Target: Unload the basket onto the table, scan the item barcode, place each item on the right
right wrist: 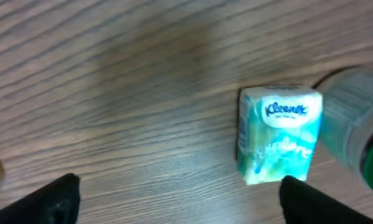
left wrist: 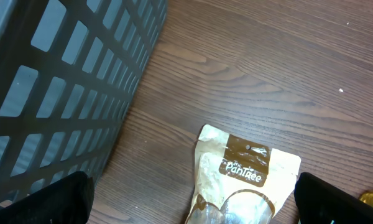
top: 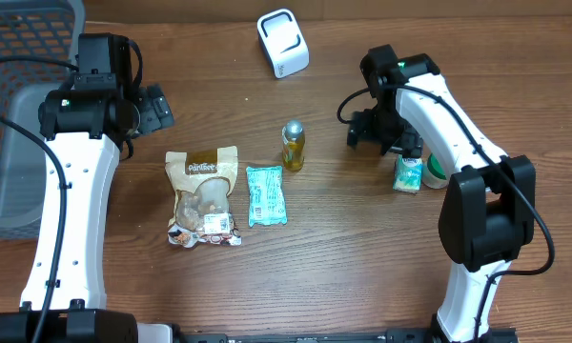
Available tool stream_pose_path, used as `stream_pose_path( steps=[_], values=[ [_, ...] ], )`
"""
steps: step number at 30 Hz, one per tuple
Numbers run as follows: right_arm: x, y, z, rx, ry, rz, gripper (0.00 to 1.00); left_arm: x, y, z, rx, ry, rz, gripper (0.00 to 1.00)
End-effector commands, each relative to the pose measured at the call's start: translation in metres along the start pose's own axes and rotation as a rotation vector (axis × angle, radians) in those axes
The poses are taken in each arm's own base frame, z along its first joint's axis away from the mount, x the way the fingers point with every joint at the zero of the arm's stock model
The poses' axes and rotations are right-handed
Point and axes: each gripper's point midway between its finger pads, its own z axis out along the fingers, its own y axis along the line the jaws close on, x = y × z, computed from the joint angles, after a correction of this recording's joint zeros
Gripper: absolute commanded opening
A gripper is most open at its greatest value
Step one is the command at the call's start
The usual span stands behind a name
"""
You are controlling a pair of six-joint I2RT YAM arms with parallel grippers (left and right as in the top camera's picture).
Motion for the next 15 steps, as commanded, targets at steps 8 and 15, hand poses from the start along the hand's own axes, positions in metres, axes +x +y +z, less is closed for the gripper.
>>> stream_pose_path(
  steps=[8,15],
  values=[
    [-0.017,0.013,-0.006,-0.053,-0.066,0.005,1.0,-0.002,0.001,-0.002,-0.005,-0.011,0.026,0.99],
    [-0.038,0.025,-0.009,-0.105,-0.154,0.011,1.0,-0.002,0.001,-0.002,-0.005,-0.011,0.026,1.0]
  ],
)
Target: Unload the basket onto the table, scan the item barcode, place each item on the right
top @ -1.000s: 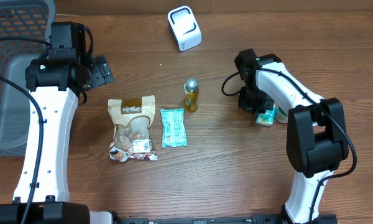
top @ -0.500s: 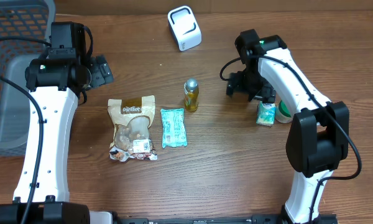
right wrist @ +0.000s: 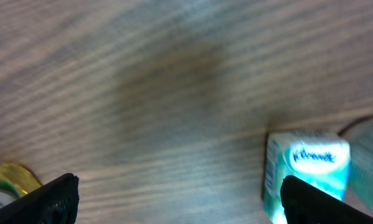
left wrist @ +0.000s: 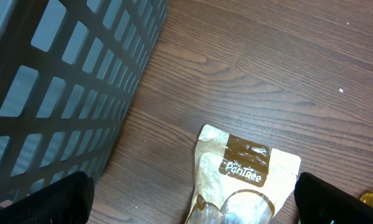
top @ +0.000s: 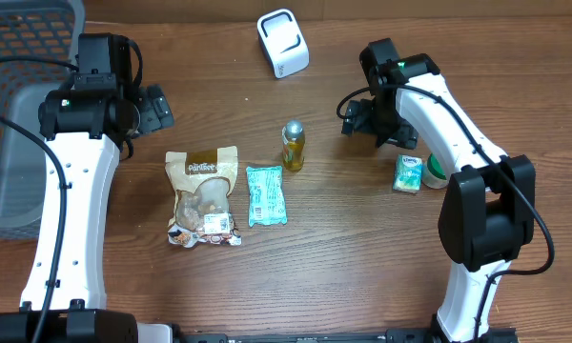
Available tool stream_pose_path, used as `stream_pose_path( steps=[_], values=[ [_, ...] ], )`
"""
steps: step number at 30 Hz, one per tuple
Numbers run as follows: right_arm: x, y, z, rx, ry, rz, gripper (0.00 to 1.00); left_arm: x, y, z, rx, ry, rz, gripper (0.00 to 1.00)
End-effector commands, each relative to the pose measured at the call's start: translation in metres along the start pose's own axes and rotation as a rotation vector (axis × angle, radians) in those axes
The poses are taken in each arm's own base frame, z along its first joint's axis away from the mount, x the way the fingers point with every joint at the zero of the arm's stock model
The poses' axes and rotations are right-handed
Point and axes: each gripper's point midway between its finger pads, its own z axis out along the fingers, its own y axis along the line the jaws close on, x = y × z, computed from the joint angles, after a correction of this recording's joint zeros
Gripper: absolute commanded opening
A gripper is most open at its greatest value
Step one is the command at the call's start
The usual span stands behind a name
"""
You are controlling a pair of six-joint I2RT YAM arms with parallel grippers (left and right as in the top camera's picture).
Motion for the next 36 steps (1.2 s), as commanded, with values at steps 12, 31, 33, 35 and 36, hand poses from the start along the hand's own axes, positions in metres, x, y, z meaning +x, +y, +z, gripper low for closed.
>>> stream_pose_path(
  steps=[12,31,33,35,36],
  values=[
    [-0.033,0.021,-0.008,-0.082,-0.134,0.008,1.0,-0.002,0.001,-0.002,-0.005,-0.011,0.026,1.0],
    [-0.034,0.021,-0.008,-0.083,-0.136,0.008,1.0,-0.002,0.001,-0.002,-0.005,-0.011,0.026,1.0],
    [-0.034,0.021,-0.008,-0.083,-0.136,0.008,1.0,-0.002,0.001,-0.002,-0.006,-0.011,0.026,0.99],
    [-0.034,0.021,-0.008,-0.083,-0.136,0.008,1.0,-0.002,0.001,-0.002,-0.005,-0.011,0.026,1.0],
    [-0.034,0.021,-0.008,-0.083,-0.136,0.008,1.0,-0.002,0.001,-0.002,-0.005,-0.011,0.026,0.99]
  ],
)
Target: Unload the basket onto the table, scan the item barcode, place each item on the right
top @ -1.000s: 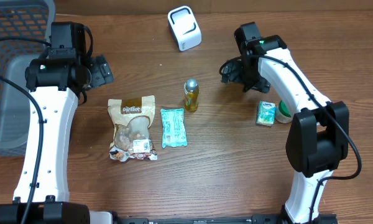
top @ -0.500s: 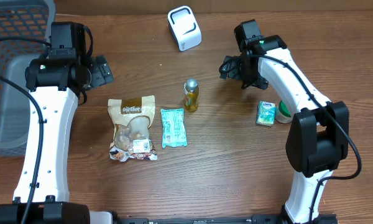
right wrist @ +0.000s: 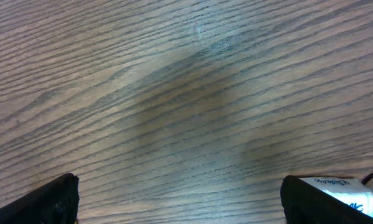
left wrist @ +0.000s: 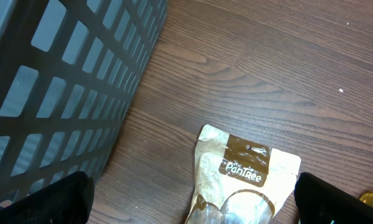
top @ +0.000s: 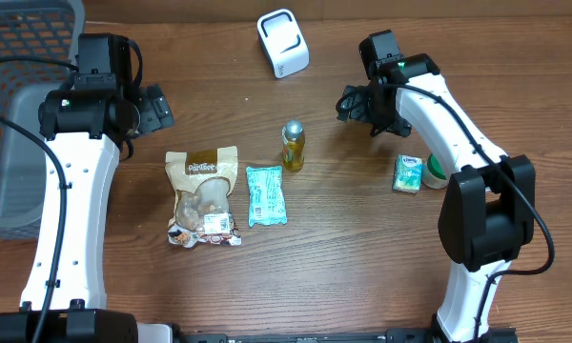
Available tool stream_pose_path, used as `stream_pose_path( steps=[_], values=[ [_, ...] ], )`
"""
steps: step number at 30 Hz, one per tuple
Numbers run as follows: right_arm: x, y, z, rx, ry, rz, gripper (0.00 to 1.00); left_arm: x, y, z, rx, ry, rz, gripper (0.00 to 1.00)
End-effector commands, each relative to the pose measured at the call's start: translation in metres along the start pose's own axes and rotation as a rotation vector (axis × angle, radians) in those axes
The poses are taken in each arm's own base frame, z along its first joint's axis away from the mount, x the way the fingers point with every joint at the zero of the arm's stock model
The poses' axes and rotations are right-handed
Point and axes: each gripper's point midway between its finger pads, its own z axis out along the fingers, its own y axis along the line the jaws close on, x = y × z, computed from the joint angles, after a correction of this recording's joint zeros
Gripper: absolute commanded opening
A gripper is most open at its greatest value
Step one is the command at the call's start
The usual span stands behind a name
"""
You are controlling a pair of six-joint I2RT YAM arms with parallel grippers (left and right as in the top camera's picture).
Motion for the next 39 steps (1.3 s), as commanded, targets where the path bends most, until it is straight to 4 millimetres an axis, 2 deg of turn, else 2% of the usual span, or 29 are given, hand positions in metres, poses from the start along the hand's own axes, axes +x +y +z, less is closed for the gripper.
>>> stream_pose_path(
  steps=[1,23,28,33,39],
  values=[
    [-0.006,0.005,-0.005,-0.015,-0.02,0.0,1.0,-0.002,0.001,-0.002,-0.005,-0.011,0.026,1.0],
    [-0.005,0.005,-0.005,-0.019,-0.017,0.0,1.0,-0.002,0.001,-0.002,-0.005,-0.011,0.026,1.0],
    [0.007,0.012,-0.005,-0.066,0.046,-0.001,1.0,-0.002,0.001,-0.002,-0.005,-0.011,0.026,0.99],
    [0.016,0.008,-0.005,-0.051,0.08,-0.002,1.0,-0.002,0.001,-0.002,-0.005,-0.011,0.026,0.99],
    [0.02,-0.002,-0.016,-0.028,0.098,0.008,0.84,-0.002,0.001,-0.002,-0.005,-0.011,0.026,0.99]
  ],
)
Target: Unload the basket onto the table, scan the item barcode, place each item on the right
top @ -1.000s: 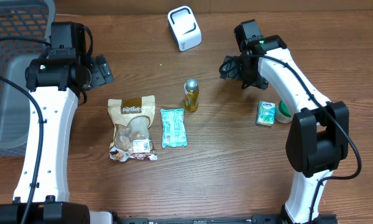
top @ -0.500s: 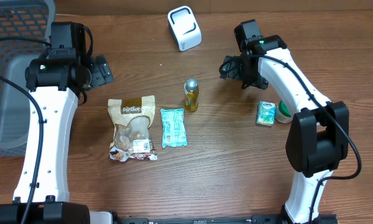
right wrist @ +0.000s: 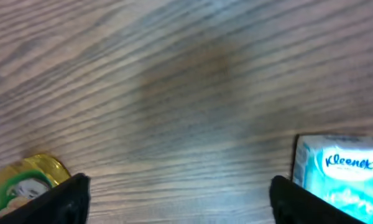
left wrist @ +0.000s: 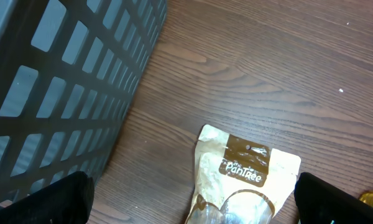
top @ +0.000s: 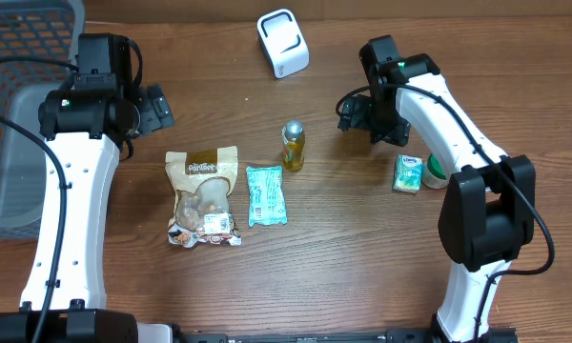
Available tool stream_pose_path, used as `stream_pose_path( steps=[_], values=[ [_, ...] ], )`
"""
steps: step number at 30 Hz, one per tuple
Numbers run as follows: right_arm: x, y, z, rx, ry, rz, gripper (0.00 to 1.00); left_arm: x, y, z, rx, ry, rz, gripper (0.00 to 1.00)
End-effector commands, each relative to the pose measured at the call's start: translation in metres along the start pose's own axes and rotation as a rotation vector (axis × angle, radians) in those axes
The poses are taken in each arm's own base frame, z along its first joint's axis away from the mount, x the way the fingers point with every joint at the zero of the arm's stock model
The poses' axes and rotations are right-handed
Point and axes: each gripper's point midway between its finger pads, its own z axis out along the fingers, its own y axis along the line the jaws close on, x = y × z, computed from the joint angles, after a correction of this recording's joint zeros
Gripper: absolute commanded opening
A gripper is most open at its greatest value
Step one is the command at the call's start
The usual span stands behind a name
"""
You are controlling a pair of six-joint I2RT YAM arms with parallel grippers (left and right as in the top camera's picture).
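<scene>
The white barcode scanner (top: 283, 43) stands at the far middle of the table. A small gold bottle (top: 293, 145) stands upright mid-table; its cap edge (right wrist: 25, 180) shows in the right wrist view. A Kleenex pack (top: 409, 173) (right wrist: 342, 168) lies to the right. My right gripper (top: 360, 116) (right wrist: 180, 202) hovers open over bare wood between the bottle and the Kleenex, holding nothing. My left gripper (top: 154, 107) (left wrist: 193, 202) is open above the top of the PanTree pouch (top: 202, 195) (left wrist: 245, 174).
A dark mesh basket (top: 19, 95) (left wrist: 62, 81) fills the far left. A teal tissue packet (top: 265, 195) lies beside the pouch. A green-lidded jar (top: 435, 171) lies against the Kleenex pack on its right.
My right gripper has come back toward the near side; its wrist view now shows the bottle's cap and more of the Kleenex pack. The left arm has not moved.
My right gripper was open right over the Kleenex pack. Then it stood farther left, and then farther back over bare wood with only the pack's edge in sight. Now it is between bottle and pack. Nothing was picked up; the left arm stayed still.
</scene>
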Motion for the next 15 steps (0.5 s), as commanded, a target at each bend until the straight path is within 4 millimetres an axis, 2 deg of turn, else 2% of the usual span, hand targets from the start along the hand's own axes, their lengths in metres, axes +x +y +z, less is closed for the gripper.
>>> stream_pose_path(
  steps=[1,6,12,15],
  values=[
    [-0.008,0.001,-0.019,-0.025,-0.043,0.006,0.84,-0.002,0.001,-0.002,-0.005,-0.011,0.026,0.99],
    [-0.007,0.004,-0.058,-0.063,-0.111,-0.032,0.84,-0.002,0.001,-0.002,-0.005,-0.011,0.026,1.0],
    [0.007,0.0,-0.113,-0.106,-0.181,-0.043,0.85,-0.002,0.001,-0.002,-0.005,-0.011,0.026,0.99],
    [0.015,-0.002,-0.127,-0.112,-0.19,-0.046,0.89,-0.002,0.001,-0.002,-0.005,-0.011,0.026,0.99]
  ],
)
